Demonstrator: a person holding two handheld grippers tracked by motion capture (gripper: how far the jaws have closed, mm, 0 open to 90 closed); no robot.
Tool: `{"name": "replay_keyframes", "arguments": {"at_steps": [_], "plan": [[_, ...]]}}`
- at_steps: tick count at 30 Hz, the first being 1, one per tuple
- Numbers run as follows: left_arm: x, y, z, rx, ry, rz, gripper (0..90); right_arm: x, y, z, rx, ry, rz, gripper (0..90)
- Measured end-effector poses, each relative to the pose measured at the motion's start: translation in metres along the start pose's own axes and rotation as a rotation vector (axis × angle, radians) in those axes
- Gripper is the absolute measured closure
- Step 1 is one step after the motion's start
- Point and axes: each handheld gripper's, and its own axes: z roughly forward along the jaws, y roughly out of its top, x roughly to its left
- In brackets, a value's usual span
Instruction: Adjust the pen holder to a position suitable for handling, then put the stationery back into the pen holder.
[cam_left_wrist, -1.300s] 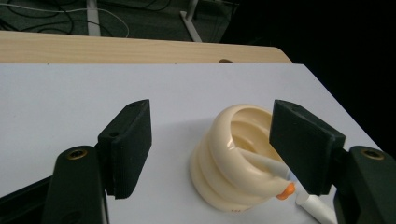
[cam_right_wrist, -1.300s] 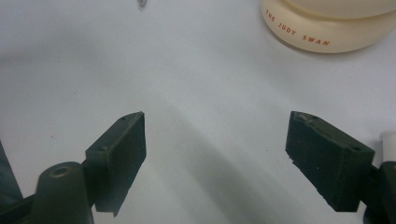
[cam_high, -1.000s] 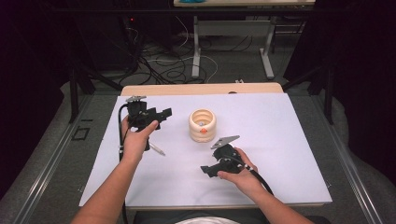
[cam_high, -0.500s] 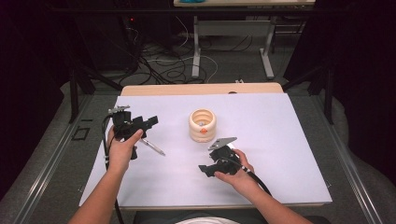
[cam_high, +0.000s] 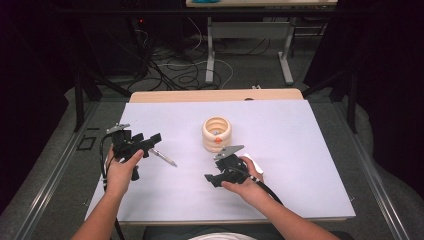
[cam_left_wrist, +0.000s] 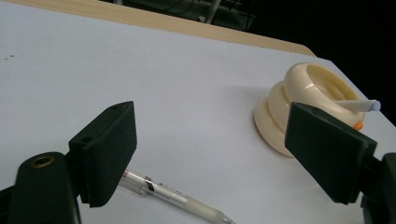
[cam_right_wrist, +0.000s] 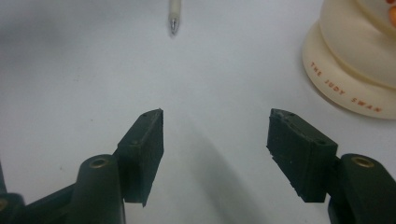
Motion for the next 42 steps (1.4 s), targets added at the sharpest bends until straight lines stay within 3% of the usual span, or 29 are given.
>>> {"name": "replay_keyframes", "arguments": {"at_steps": [4,12,13,18,24,29,36,42], "plan": [[0.004,-0.005,-0.001,-0.014,0.0,-0.003,17.0,0.003,0.008,0.012,0.005,0.014,-0.011,35.4],[0.01,-0.008,-0.001,-0.017,0.018,-0.005,17.1,0.007,0.024,0.03,-0.037,0.028,-0.058,33.8],[0.011,-0.009,-0.001,-0.019,0.019,-0.006,17.1,0.008,0.025,0.032,-0.033,0.033,-0.037,33.8],[0.014,-0.009,0.0,-0.028,0.014,-0.023,17.2,0.008,0.031,0.043,-0.048,0.046,-0.044,33.9],[0.019,-0.008,-0.001,-0.014,0.02,-0.012,17.3,0.005,0.035,0.057,-0.076,0.05,-0.058,33.9],[0.02,-0.008,0.0,-0.016,0.015,-0.017,17.5,0.006,0.036,0.065,-0.102,0.047,-0.03,33.4],[0.023,-0.007,-0.002,-0.024,0.02,-0.014,17.4,0.008,0.04,0.075,-0.135,0.051,-0.027,33.5],[0.031,-0.006,-0.006,-0.041,0.043,-0.041,17.4,0.013,0.046,0.087,-0.144,0.072,-0.059,34.8]]}}
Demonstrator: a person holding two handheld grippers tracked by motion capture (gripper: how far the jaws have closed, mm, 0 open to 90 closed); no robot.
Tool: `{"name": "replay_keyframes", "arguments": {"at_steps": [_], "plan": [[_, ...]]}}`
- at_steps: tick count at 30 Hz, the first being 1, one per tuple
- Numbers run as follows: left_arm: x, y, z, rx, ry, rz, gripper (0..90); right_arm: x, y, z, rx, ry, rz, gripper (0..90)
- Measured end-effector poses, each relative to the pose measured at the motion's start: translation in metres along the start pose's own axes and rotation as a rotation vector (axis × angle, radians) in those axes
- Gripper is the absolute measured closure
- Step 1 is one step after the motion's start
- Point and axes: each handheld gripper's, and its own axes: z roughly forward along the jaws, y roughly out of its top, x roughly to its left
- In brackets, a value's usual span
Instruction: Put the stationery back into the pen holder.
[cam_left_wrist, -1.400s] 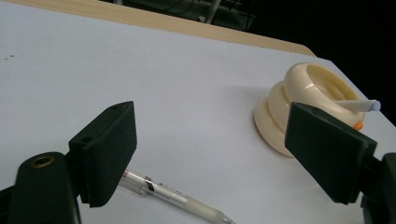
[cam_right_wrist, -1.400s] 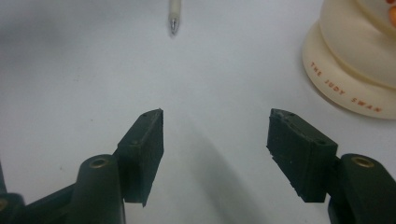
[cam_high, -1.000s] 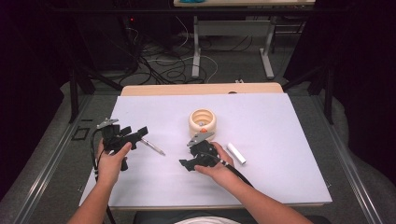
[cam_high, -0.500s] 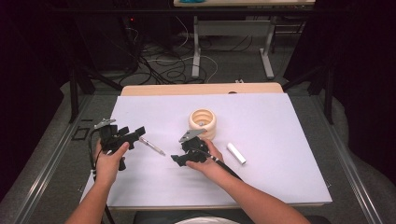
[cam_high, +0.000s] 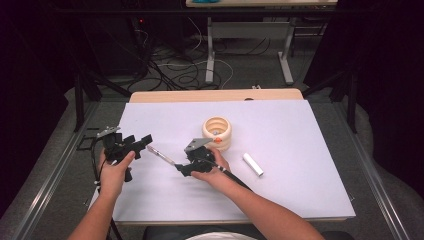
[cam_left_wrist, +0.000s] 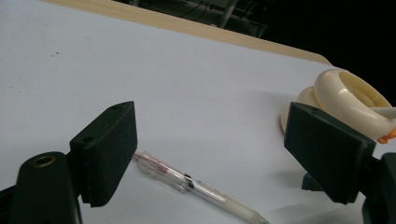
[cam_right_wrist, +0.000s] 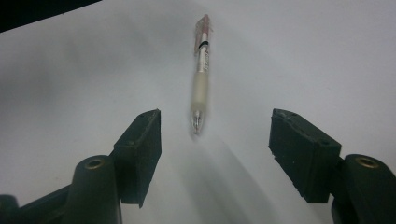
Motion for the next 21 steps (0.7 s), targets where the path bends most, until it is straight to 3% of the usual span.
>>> {"name": "replay_keyframes", "arguments": {"at_steps": [4,12,16,21], "plan": [[0.004,0.0,-0.003,0.001,0.003,-0.011,17.4,0.0,0.004,0.007,-0.005,0.003,-0.026,36.2],[0.007,-0.001,-0.005,-0.004,0.013,-0.013,17.5,-0.002,0.007,0.016,0.013,-0.004,0.006,45.4],[0.006,-0.001,-0.005,-0.004,0.012,-0.018,17.5,-0.004,0.009,0.021,0.018,-0.011,-0.044,51.5],[0.004,-0.002,-0.004,0.001,0.009,-0.015,17.5,-0.003,0.009,0.028,0.032,-0.013,-0.037,54.9]]}}
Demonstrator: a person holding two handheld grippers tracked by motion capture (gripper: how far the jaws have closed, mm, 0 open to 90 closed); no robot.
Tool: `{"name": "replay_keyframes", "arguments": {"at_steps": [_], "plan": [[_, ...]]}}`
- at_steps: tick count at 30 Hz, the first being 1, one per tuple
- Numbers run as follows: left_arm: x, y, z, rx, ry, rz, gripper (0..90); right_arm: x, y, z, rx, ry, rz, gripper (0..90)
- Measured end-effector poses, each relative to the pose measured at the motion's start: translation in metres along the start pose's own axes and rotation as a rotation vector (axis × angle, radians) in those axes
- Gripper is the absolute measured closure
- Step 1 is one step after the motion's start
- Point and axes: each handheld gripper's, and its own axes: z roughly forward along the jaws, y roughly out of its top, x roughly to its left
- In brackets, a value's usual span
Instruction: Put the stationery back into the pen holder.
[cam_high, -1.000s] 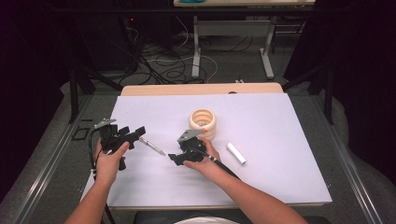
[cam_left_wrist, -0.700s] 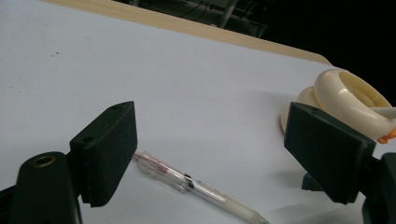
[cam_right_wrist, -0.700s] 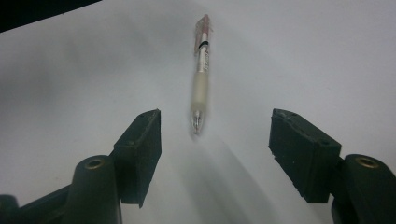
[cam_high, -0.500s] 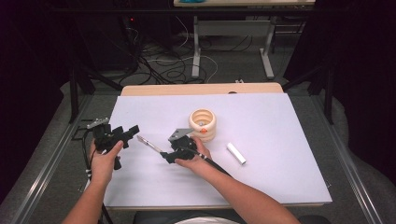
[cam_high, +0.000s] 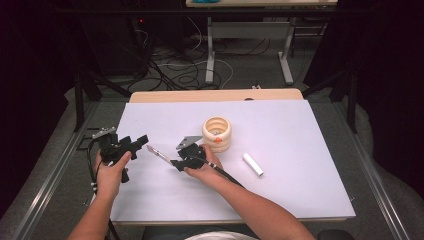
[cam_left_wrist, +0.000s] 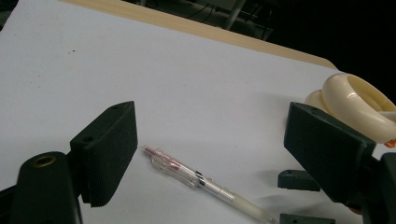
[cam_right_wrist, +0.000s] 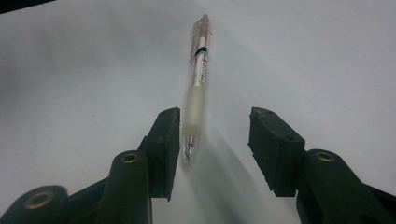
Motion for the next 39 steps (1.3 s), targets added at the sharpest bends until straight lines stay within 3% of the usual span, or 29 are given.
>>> {"name": "replay_keyframes", "arguments": {"at_steps": [2,5,9,12,15,17,20,30,39], "plan": [[0.0,0.0,0.0,0.0,0.002,0.005,17.6,-0.001,0.001,0.004,-0.005,-0.001,-0.018,56.6],[0.0,0.0,0.001,0.005,0.002,0.003,17.6,0.002,0.001,0.007,0.01,0.004,0.007,59.1],[-0.001,-0.001,0.001,0.014,0.001,0.014,17.6,0.002,0.005,0.012,0.014,0.003,-0.018,61.9],[-0.001,-0.001,0.002,0.02,0.003,0.019,17.6,0.006,0.007,0.015,0.006,0.002,-0.004,63.0],[-0.001,-0.001,0.002,0.02,0.004,0.017,17.6,0.008,0.01,0.019,0.02,0.001,-0.023,64.6],[0.0,-0.001,0.002,0.023,0.004,0.02,17.6,0.01,0.009,0.021,0.031,-0.004,-0.004,65.9],[0.0,-0.001,0.002,0.025,0.004,0.019,17.8,0.008,0.008,0.024,0.047,-0.005,-0.014,67.4],[-0.001,-0.002,0.004,0.032,0.001,0.021,17.8,0.011,0.007,0.024,0.046,-0.013,-0.039,74.0],[-0.001,-0.003,0.005,0.036,0.0,0.02,18.0,0.014,0.008,0.025,0.051,-0.021,-0.022,79.6]]}}
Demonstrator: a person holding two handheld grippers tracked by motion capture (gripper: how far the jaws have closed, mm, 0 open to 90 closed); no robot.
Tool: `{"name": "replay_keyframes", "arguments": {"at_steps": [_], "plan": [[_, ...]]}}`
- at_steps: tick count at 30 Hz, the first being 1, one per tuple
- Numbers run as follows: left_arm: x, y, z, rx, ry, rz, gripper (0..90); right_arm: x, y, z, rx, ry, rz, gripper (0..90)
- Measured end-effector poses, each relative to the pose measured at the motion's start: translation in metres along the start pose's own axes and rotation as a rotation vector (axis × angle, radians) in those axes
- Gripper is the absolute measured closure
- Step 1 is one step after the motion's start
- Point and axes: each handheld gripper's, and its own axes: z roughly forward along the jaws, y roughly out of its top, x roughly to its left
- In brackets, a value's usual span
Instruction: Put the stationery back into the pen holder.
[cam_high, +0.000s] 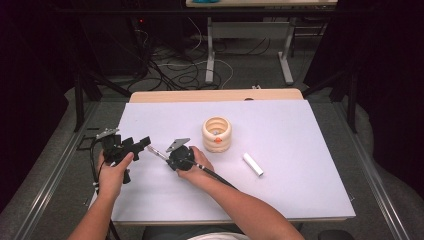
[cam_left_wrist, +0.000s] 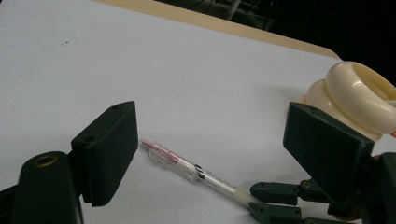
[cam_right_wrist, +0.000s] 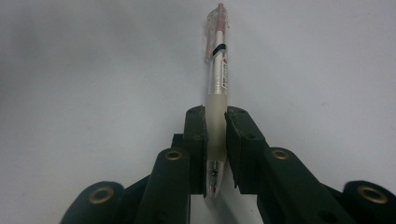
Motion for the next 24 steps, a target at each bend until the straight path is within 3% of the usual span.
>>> {"name": "replay_keyframes", "arguments": {"at_steps": [6,10,11,12,17,19,24], "plan": [[-0.001,-0.001,0.001,0.001,0.004,0.006,18.0,-0.002,0.0,-0.001,0.007,0.002,0.051,80.8],[0.0,0.0,0.002,-0.003,0.008,0.005,18.0,-0.001,0.0,-0.001,0.003,-0.003,0.034,81.0],[0.0,0.0,0.002,-0.003,0.005,0.001,18.0,0.0,0.0,-0.002,0.006,-0.008,0.052,81.0],[0.0,0.0,0.002,-0.004,0.005,0.001,18.0,-0.002,0.0,-0.002,0.0,-0.014,0.028,81.0],[-0.001,0.0,0.001,-0.01,0.005,0.0,18.0,-0.001,0.0,-0.007,-0.02,-0.01,0.069,81.2],[-0.001,0.0,0.001,-0.005,0.007,0.001,18.0,-0.003,-0.001,-0.009,-0.028,-0.003,0.045,81.2],[-0.002,0.001,0.0,-0.003,0.007,0.006,18.0,-0.002,-0.001,-0.017,-0.042,0.003,0.041,81.2]]}}
